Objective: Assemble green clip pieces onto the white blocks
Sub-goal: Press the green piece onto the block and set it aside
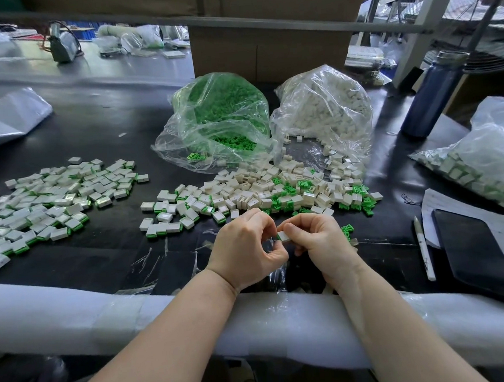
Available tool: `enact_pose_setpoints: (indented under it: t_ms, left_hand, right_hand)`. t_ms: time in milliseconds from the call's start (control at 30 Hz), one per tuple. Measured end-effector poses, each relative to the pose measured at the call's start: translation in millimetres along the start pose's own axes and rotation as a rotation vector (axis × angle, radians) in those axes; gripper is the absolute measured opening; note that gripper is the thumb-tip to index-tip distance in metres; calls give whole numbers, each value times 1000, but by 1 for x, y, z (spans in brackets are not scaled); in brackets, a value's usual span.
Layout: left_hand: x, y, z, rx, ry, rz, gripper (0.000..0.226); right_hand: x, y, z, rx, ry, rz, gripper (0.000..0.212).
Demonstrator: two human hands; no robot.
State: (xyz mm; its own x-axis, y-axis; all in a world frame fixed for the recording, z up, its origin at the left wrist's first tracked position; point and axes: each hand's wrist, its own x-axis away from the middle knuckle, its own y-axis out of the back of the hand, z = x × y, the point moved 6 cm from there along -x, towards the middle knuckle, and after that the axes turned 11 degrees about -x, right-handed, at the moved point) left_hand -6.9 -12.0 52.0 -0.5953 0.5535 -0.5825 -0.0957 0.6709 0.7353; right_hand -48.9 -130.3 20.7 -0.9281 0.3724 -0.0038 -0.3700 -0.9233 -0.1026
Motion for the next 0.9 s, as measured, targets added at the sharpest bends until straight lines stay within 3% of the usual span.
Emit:
enact_pose_setpoints:
  t_ms: [300,600,900]
  left_hand:
    - [0,0,2,10,13,-8,11]
    - [2,-13,30,368,354,144,11]
    - [0,-13,27,580,358,140,15]
  right_hand:
    - [-1,1,-2,-28,21,19,22]
    - [0,-3,1,0,71,96,5]
    - [-2,0,-1,29,20,2,24]
